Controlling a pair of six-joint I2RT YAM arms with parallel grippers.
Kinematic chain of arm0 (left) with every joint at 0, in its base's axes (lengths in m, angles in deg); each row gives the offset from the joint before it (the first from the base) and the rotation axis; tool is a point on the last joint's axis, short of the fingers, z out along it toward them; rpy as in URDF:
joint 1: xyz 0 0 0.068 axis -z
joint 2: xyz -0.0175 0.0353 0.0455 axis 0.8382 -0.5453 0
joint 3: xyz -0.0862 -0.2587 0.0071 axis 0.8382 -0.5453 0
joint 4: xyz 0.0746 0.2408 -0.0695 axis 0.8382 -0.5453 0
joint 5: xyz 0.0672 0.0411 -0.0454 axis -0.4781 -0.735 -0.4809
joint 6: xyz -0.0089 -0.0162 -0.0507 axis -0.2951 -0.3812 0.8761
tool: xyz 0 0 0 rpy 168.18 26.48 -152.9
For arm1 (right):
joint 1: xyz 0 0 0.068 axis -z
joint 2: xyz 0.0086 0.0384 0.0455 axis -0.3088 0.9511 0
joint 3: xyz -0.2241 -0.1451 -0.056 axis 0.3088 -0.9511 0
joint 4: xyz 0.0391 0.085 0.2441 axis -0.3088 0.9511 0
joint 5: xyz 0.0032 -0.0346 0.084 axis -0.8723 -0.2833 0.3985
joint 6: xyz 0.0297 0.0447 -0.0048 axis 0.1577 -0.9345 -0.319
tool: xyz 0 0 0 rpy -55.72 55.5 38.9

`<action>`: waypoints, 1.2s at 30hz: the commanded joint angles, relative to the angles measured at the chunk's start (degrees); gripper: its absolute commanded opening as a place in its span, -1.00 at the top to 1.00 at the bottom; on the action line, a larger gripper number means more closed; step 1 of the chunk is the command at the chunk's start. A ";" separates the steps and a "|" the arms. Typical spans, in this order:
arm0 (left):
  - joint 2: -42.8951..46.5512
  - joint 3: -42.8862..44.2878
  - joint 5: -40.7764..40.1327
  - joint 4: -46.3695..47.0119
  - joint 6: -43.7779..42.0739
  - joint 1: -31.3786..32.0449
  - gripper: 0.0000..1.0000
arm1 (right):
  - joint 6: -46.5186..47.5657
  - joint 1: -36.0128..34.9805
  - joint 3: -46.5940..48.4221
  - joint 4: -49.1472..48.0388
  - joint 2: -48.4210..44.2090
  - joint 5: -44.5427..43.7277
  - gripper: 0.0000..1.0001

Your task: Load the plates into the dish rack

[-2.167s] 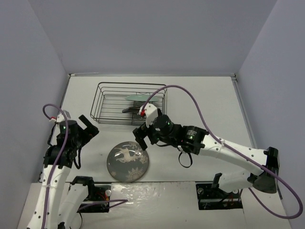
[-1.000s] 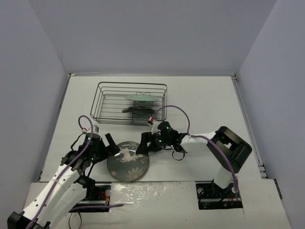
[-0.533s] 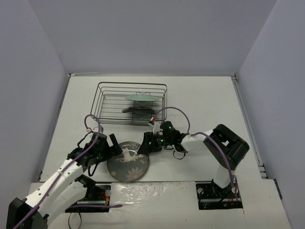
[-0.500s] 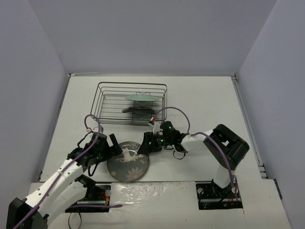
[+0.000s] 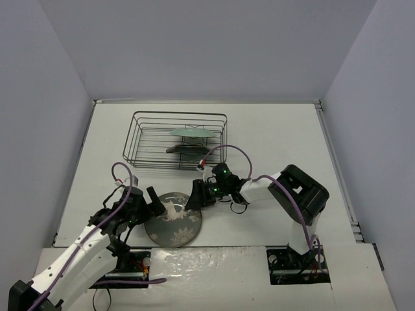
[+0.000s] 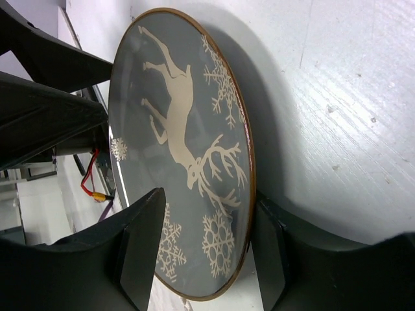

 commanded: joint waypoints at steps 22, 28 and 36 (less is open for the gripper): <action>-1.54 17.25 -11.93 4.95 -5.64 0.26 -0.94 | 13.59 -0.09 -4.57 7.30 -20.44 -21.51 1.00; -3.88 21.21 -17.31 5.63 -5.53 0.17 -0.94 | 23.04 -2.69 -1.62 17.30 -39.47 -37.80 1.00; -14.09 32.66 -20.83 1.65 -7.97 -5.86 -0.94 | 34.32 -9.74 6.82 22.28 -44.65 -49.01 1.00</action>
